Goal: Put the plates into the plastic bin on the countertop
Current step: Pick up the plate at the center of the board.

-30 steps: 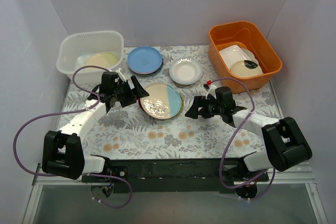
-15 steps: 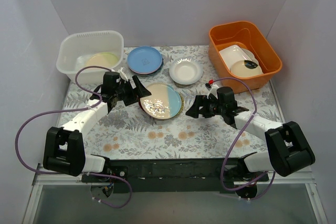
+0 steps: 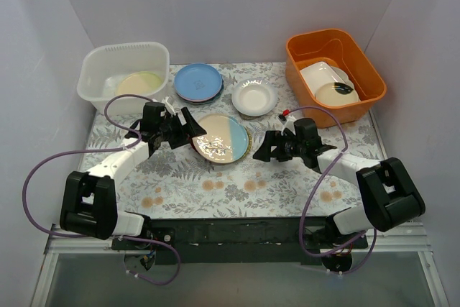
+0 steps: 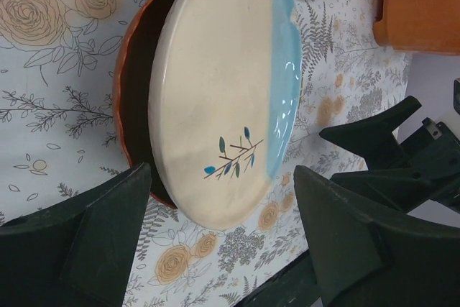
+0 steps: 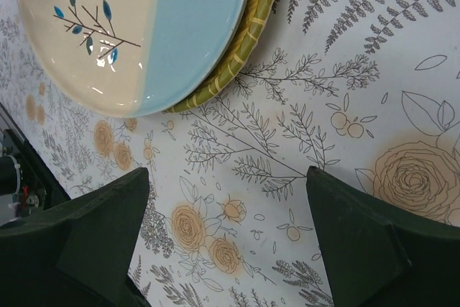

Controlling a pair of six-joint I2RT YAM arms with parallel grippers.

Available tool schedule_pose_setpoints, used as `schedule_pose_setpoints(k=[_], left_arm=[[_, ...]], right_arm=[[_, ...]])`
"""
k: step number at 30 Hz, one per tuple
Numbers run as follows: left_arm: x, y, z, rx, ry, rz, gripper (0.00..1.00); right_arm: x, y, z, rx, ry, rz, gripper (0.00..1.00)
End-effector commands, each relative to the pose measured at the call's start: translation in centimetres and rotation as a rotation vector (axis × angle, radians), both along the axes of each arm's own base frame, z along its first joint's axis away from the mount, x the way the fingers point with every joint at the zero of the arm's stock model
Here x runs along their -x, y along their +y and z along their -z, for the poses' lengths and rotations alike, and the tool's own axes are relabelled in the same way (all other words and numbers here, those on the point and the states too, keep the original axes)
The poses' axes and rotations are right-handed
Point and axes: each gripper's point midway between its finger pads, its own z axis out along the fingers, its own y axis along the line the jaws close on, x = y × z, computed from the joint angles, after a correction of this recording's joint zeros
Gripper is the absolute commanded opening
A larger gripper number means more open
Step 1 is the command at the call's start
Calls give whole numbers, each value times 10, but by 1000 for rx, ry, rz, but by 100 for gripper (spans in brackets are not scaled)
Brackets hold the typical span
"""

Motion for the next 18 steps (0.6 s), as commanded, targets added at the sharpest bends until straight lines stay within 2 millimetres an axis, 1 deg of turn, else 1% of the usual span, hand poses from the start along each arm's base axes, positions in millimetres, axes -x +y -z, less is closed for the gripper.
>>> schedule_pose_setpoints(k=[1,3,5,10,14,15,18], left_arm=[[-2,-1,3,4,-20,0,79],[-2,0,5,-4,-22,-4,78],[-3,-1,5,-3,-25,3,78],[-2,-5,6,19,-23,23,77],[-3,-7,12,31,-17,29,77],[-1,-8,18,34,-2,29,77],[-3,-11,23,47,4,35,76]], right_arm=[[-18,16,-23,-55,-67,-35,96],[-19,17,-23,-57,-65,-37,96],[-21,18,-26,-61,-70,-41,96],[-22,17,-27,-55,-72,-34,96],[-23,18,-28,-63,-73,-24,93],[-24,18,-29,-67,-72,-22,92],[-27,19,-29,-66,-74,-13,89]])
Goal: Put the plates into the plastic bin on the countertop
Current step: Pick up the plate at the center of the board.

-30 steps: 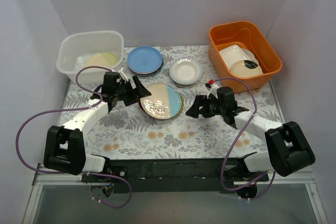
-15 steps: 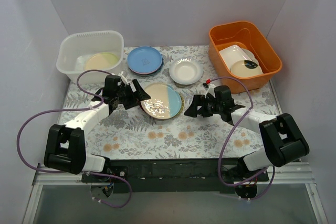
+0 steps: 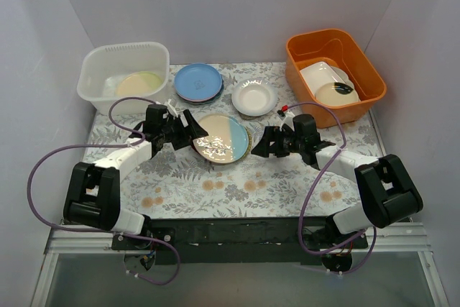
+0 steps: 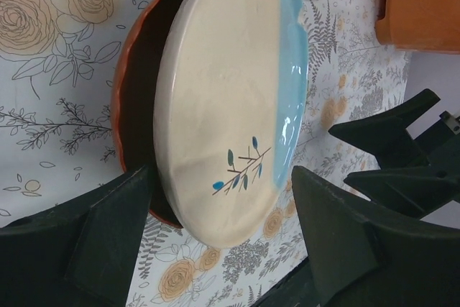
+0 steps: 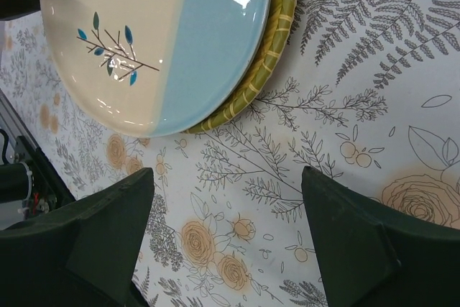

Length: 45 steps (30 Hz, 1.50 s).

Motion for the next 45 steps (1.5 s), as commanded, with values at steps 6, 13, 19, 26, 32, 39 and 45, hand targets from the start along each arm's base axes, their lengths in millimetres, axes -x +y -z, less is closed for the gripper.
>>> schedule_pose_setpoints(k=[6,13,19,26,32,39,45], left_arm=[[1,-8,19,29,28,32,74],[-2,-8,23,26,17,28,73],[3,-4,25,20,20,17,72],[3,-3,14,22,-10,6,72],[-2,-6,9,27,-33,25,72],[-2,-15,12,48,-30,54,71],[-4,-21,15,53,-23,84,71]], right_arm=[[-20,6,-24,-23,-77,28,87],[-28,15,-22,-47,-65,13,75],[-34,25,-20,-79,-46,-14,68],[-37,38,-25,-133,-26,-57,62],[-42,42,-29,-145,-27,-56,55],[-45,41,-22,-134,-10,-37,49],[-49,39,-15,-117,1,-14,47]])
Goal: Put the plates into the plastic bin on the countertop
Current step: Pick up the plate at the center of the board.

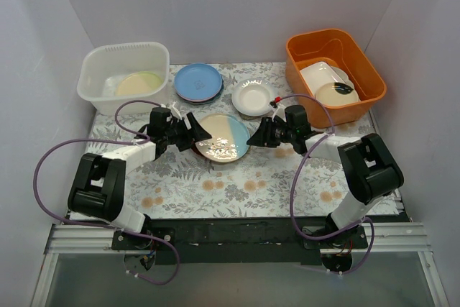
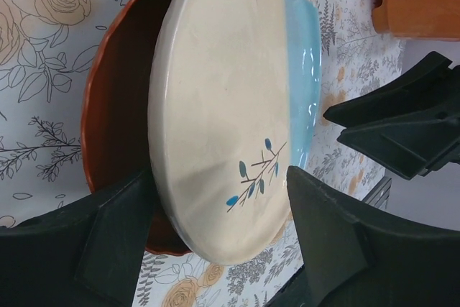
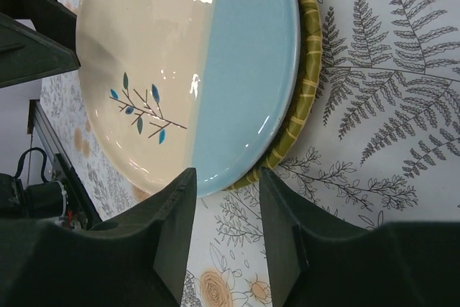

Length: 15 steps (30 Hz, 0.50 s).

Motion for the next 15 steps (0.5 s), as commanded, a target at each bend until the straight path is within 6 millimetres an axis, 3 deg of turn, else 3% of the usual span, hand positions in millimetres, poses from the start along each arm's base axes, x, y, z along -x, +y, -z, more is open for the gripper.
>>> schedule_pose_setpoints(k=[1,15], left_arm=[[-3,-7,-5,5,-22,41,71],[-6,-8,-17,10,-60,43,70]], right_arm=[[-15,8,-11,-19,-47,7,47],[-26,14,-3,-15,-33,1,43]])
